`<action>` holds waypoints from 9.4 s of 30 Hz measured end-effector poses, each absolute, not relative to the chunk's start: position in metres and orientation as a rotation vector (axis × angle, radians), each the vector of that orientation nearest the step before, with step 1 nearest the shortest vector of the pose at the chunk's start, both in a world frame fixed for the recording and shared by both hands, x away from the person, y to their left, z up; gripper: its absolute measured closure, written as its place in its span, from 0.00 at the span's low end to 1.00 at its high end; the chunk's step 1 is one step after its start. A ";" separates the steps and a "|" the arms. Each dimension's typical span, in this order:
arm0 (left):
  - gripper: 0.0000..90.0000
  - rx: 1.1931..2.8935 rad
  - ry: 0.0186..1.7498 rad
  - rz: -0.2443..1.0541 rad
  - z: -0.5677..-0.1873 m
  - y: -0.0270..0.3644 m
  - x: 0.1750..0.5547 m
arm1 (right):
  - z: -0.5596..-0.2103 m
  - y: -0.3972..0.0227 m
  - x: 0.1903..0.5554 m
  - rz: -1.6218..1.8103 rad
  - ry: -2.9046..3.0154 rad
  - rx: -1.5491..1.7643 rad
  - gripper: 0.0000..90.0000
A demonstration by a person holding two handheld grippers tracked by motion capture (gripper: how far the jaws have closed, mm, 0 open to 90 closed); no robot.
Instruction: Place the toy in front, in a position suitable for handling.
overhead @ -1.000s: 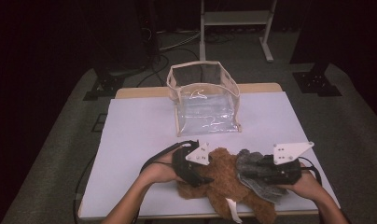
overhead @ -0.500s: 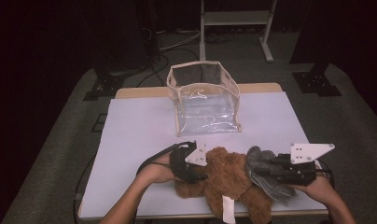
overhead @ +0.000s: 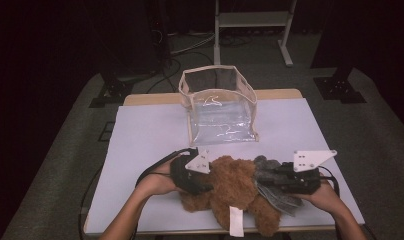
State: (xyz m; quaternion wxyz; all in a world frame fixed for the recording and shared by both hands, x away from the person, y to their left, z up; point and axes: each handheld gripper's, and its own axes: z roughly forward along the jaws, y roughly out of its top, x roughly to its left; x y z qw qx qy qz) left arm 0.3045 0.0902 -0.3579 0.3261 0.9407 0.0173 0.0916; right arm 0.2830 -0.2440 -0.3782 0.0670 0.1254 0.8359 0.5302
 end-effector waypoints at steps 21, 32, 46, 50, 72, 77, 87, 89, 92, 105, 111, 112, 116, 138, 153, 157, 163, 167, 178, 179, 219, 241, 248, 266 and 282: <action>0.51 2.491 0.079 0.253 -0.364 0.098 0.309 | -0.394 -0.257 0.284 1.509 2.546 0.453 0.79; 0.51 2.471 0.081 0.240 -0.366 0.101 0.310 | -0.381 -0.241 0.286 1.571 2.525 0.390 0.79; 0.50 2.441 0.086 0.230 -0.368 0.102 0.310 | -0.371 -0.247 0.285 1.602 2.485 0.377 0.79; 0.50 2.409 0.089 0.232 -0.371 0.105 0.308 | -0.387 -0.245 0.285 1.604 2.518 0.407 0.79; 0.48 2.319 0.097 0.220 -0.380 0.110 0.307 | -0.388 -0.253 0.283 1.614 2.502 0.433 0.79; 0.48 2.315 0.099 0.215 -0.381 0.111 0.307 | -0.372 -0.250 0.288 1.725 2.446 0.395 0.79; 0.48 2.325 0.089 0.215 -0.380 0.109 0.306 | -0.401 -0.257 0.287 1.545 2.537 0.478 0.79; 0.48 2.326 0.087 0.213 -0.380 0.109 0.306 | -0.392 -0.259 0.291 1.546 2.500 0.487 0.79; 0.48 2.325 0.086 0.210 -0.380 0.110 0.306 | -0.383 -0.259 0.300 1.579 2.466 0.497 0.79; 0.48 2.332 0.083 0.206 -0.379 0.109 0.305 | -0.392 -0.277 0.300 1.447 2.494 0.573 0.79; 0.48 2.336 0.084 0.203 -0.379 0.109 0.306 | -0.393 -0.262 0.301 1.485 2.520 0.511 0.79; 0.48 2.336 0.085 0.203 -0.379 0.110 0.306 | -0.396 -0.257 0.301 1.488 2.538 0.504 0.79; 0.48 2.338 0.086 0.206 -0.379 0.111 0.306 | -0.413 -0.254 0.297 1.494 2.583 0.509 0.79; 0.48 2.349 0.092 0.204 -0.378 0.113 0.309 | -0.405 -0.251 0.286 1.600 2.592 0.456 0.79; 0.48 2.360 0.071 0.189 -0.378 0.107 0.306 | -0.411 -0.253 0.292 1.481 2.603 0.493 0.79; 0.48 2.365 0.042 0.177 -0.377 0.104 0.304 | -0.396 -0.260 0.292 1.501 2.552 0.486 0.79; 0.48 2.374 0.010 0.170 -0.378 0.100 0.300 | -0.379 -0.259 0.301 1.531 2.512 0.469 0.79; 0.48 2.365 0.000 0.169 -0.379 0.099 0.295 | -0.401 -0.258 0.305 1.505 2.573 0.519 0.79; 0.48 2.370 -0.065 0.144 -0.379 0.095 0.286 | -0.386 -0.261 0.315 1.476 2.535 0.529 0.79; 0.48 2.370 -0.067 0.144 -0.379 0.095 0.285 | -0.390 -0.260 0.317 1.469 2.549 0.534 0.78; 0.48 2.417 -0.218 0.133 -0.380 0.076 0.257 | -0.368 -0.259 0.321 1.426 2.617 0.491 0.78; 0.50 2.431 -0.210 0.156 -0.382 0.058 0.262 | -0.346 -0.216 0.321 1.400 2.725 0.311 0.78; 0.50 2.434 -0.216 0.177 -0.384 0.050 0.263 | -0.346 -0.232 0.320 1.306 2.754 0.378 0.78; 0.41 2.383 -0.085 0.198 -0.362 0.073 0.274 | -0.358 -0.221 0.302 1.371 2.773 0.352 0.79; 0.38 2.382 0.020 0.193 -0.365 0.117 0.268 | -0.350 -0.226 0.294 1.352 2.715 0.335 0.79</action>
